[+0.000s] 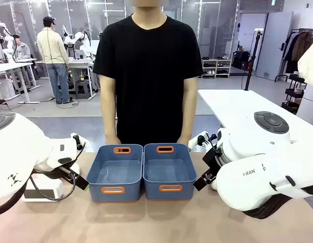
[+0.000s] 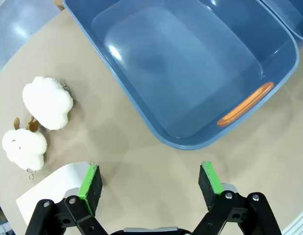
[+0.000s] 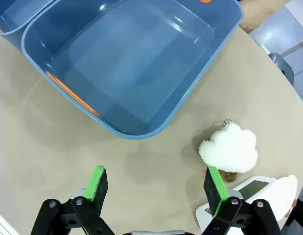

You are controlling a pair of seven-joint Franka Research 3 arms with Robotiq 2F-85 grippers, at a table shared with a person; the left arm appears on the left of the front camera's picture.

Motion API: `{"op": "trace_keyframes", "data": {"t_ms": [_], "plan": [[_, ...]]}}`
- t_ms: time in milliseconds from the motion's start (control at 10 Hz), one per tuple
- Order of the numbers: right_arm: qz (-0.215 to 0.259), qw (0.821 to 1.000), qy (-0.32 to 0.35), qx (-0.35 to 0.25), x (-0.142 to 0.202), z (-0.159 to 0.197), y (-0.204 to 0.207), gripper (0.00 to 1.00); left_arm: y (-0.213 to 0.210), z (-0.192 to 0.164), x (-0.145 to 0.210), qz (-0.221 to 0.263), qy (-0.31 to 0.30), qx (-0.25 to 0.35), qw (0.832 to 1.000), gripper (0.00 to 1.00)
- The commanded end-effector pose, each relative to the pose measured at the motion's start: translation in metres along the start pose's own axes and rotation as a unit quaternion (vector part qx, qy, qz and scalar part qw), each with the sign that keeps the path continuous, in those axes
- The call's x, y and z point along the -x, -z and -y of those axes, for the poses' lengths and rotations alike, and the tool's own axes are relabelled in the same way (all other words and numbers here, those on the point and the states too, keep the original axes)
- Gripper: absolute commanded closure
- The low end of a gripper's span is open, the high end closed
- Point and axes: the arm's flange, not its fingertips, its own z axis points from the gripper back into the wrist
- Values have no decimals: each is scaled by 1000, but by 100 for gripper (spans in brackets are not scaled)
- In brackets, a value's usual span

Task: Sort the digital clocks into the basket.
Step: Pick up the Digital clock from the table and place it into the empty Plastic storage basket.

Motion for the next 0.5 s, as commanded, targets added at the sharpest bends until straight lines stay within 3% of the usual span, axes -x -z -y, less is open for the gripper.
{"op": "trace_keyframes", "data": {"t_ms": [0,400], "plan": [[0,1000,0,0,0,0,0,0,0,0,0,0,0,0,1000,0],[0,1000,0,0,0,0,0,0,0,0,0,0,0,0,1000,0]]}}
